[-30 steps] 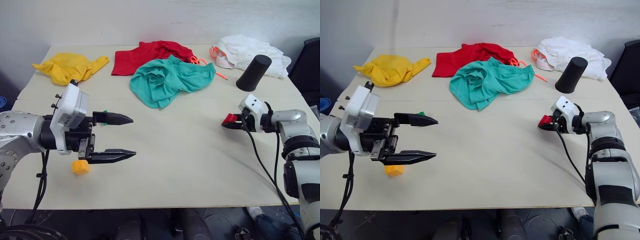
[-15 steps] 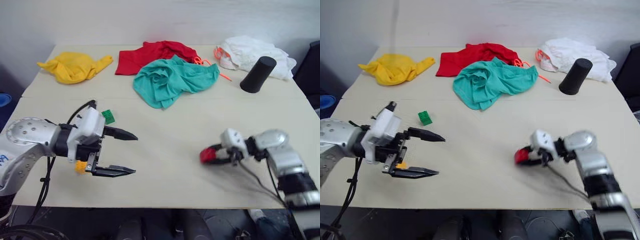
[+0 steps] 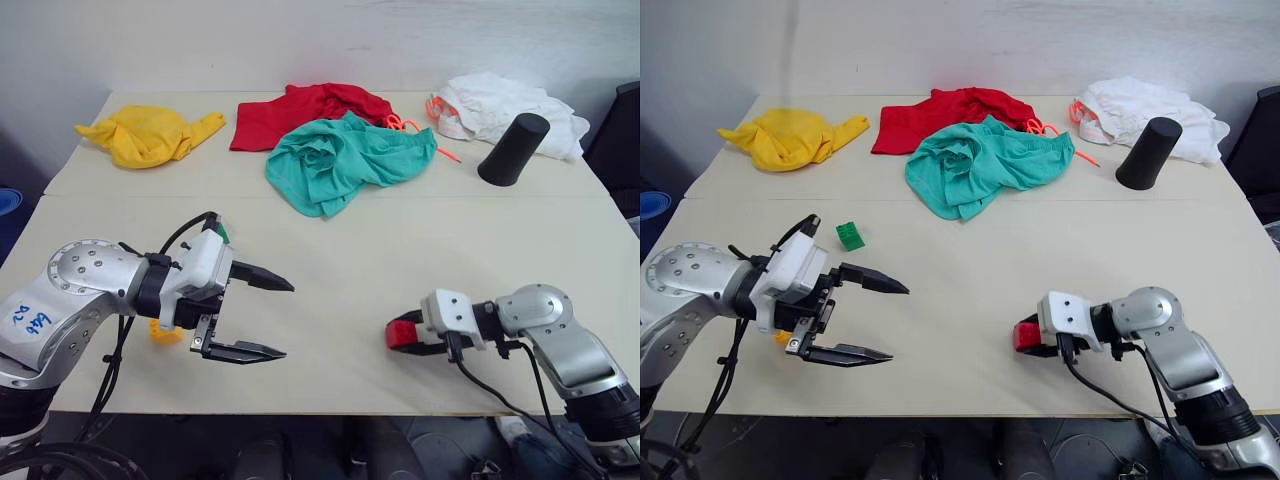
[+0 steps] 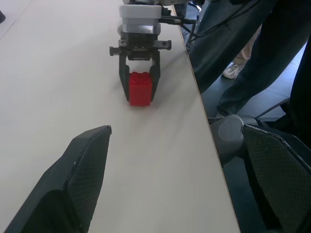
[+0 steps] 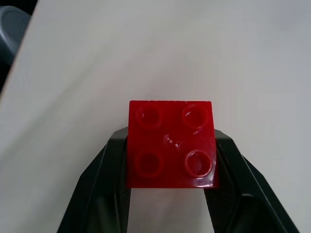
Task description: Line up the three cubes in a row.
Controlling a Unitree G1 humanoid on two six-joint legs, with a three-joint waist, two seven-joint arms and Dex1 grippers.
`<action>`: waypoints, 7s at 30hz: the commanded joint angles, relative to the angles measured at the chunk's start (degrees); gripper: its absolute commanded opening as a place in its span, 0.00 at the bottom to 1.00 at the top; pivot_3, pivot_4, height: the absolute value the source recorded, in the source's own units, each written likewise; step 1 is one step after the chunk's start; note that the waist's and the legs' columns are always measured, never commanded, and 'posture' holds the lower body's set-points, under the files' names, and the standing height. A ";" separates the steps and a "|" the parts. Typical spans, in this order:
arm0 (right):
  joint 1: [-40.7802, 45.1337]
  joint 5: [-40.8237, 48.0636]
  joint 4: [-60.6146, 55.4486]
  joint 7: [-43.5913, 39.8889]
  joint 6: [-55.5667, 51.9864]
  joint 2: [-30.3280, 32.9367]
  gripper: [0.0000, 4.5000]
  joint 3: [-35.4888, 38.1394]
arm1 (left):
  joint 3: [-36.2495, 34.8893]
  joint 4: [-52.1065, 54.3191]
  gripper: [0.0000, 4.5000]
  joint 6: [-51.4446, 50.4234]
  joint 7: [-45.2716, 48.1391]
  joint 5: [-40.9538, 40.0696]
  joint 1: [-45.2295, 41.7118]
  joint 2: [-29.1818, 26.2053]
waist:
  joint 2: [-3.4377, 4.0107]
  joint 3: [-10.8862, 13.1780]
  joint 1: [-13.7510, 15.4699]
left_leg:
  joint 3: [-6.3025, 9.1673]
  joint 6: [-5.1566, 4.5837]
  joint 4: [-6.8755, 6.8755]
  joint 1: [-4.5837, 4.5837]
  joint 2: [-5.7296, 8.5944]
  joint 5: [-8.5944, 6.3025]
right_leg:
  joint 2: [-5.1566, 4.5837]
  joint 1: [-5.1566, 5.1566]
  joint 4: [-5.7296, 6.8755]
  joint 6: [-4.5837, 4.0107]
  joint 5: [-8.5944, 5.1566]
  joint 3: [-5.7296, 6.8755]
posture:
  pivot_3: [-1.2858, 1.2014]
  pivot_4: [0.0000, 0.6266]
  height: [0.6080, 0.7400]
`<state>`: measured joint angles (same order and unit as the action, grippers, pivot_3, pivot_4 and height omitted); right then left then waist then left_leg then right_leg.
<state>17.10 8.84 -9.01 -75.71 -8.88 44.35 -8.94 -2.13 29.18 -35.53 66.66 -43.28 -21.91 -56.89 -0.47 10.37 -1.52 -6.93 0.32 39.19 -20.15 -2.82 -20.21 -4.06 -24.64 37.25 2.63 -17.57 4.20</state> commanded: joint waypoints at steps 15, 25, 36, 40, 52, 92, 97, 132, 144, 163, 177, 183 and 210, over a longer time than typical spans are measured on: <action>8.36 9.24 4.55 -2.94 -5.97 -1.39 0.99 0.19 | -13.64 2.67 1.00 -4.24 -4.17 -2.27 10.27 -1.06 | -0.01 0.01 -0.36 | 0.02 -0.03 -0.01 -0.01 -0.07 0.01 | 0.01 -0.04 0.01 -0.02 -0.01 0.02 | 0.52 0.24 1.00; 17.45 16.96 6.88 -8.45 -9.15 0.21 0.99 4.64 | -43.46 6.33 1.00 -2.32 -11.49 4.98 41.19 8.30 | -0.04 0.00 -0.02 | 0.08 -0.16 -0.03 -0.02 -0.01 -0.08 | -0.19 0.00 -0.08 -0.04 -0.02 0.07 | 0.52 0.24 1.00; 21.14 17.57 7.45 -7.24 -9.56 -1.93 0.99 4.61 | -39.01 1.65 1.00 -8.77 -30.84 6.77 29.07 9.83 | -0.10 -0.04 0.56 | 0.25 -0.23 -0.04 -0.02 0.09 -0.12 | -0.40 0.11 -0.09 -0.02 -0.01 0.24 | 0.52 0.24 1.00; 20.58 17.94 6.10 -6.17 -10.07 -2.00 0.99 5.12 | -30.03 -4.19 1.00 -11.88 -34.80 7.50 16.81 8.34 | -0.10 -0.04 0.53 | 0.23 -0.23 -0.07 -0.04 0.09 -0.12 | -0.39 0.08 -0.11 0.00 0.01 0.23 | 0.52 0.24 1.00; 16.15 19.33 -0.17 -2.22 -12.05 -0.85 0.99 7.44 | -0.36 -45.56 1.00 18.97 -10.36 29.19 -9.40 0.44 | -0.10 -0.04 0.07 | -0.02 -0.17 -0.08 -0.12 0.07 -0.09 | -0.21 -0.11 -0.11 0.01 0.01 0.23 | 0.52 0.24 1.00; 6.75 22.25 -12.01 7.61 -15.63 3.07 1.00 11.98 | 7.08 -98.02 0.33 41.35 0.43 47.71 -43.43 15.74 | -0.54 0.18 1.30 | -0.42 -0.32 0.35 -0.52 0.11 -0.13 | -0.07 -0.69 0.45 0.22 0.13 0.43 | 0.52 0.24 1.00; 6.26 21.91 -10.28 4.94 -14.13 4.21 1.00 12.36 | 4.89 -82.44 0.33 34.92 15.80 40.90 -39.36 12.17 | -0.56 0.19 1.28 | -0.38 -0.32 0.47 -0.73 0.09 -0.13 | -0.03 -0.80 0.50 0.22 0.13 0.47 | 0.52 0.24 1.00; -9.12 18.53 -7.46 0.36 -6.75 11.10 1.00 18.15 | 26.55 -13.51 0.33 2.28 -2.05 35.27 -11.57 16.13 | -0.55 0.19 1.60 | -0.03 -0.37 0.88 -0.93 0.12 -0.12 | -0.15 -0.78 0.47 0.22 0.12 0.00 | 0.52 0.24 1.00; -8.39 18.29 -7.81 1.12 -6.54 10.55 1.00 17.19 | 27.47 -15.23 0.33 6.67 -3.14 38.04 -9.26 17.57 | -0.55 0.19 1.69 | -0.02 -0.37 0.90 -0.92 0.13 -0.12 | -0.16 -0.78 0.48 0.22 0.12 0.01 | 0.52 0.24 1.00; -5.69 19.21 -7.50 1.09 -6.88 9.84 1.00 15.36 | 24.02 -13.59 0.76 4.27 -2.77 36.24 -9.61 17.30 | -0.55 0.19 2.21 | -0.03 -0.37 0.94 -0.91 0.12 -0.12 | -0.14 -0.76 0.51 0.21 0.12 0.02 | 0.52 0.24 1.00; 7.18 24.12 -4.90 -7.57 -11.26 9.31 1.00 10.37 | -18.14 0.60 0.99 -12.24 4.01 13.68 9.47 0.03 | -0.55 0.19 1.23 | 0.06 -0.34 0.91 -0.91 0.03 -0.11 | -0.18 -0.77 0.51 0.15 0.09 0.04 | 0.52 0.24 1.00; 11.99 23.97 -2.66 -9.53 -10.79 6.44 1.00 7.07 | -40.43 0.78 0.99 -3.42 6.03 17.84 33.31 2.90 | -0.55 0.19 0.81 | 0.08 -0.32 0.88 -0.91 0.04 -0.13 | -0.24 -0.77 0.46 0.10 0.06 0.11 | 0.52 0.24 1.00; 10.39 25.46 -6.16 -7.72 -14.21 7.62 1.00 9.86 | -13.16 -29.48 0.99 18.77 5.38 28.60 17.81 -6.02 | -0.64 0.14 -0.02 | -0.03 -0.39 0.77 -0.92 0.06 -0.24 | -0.36 -0.84 0.50 0.10 0.06 0.19 | 0.52 0.24 1.00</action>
<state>27.74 33.05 -13.40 -83.99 -22.71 51.15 -1.28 -16.26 0.69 -18.82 71.41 -15.33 -2.97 -61.73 -1.11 10.51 -1.54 -6.97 -0.07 39.96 -21.07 -2.76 -20.45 -4.43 -25.48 37.75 2.73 -17.51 4.40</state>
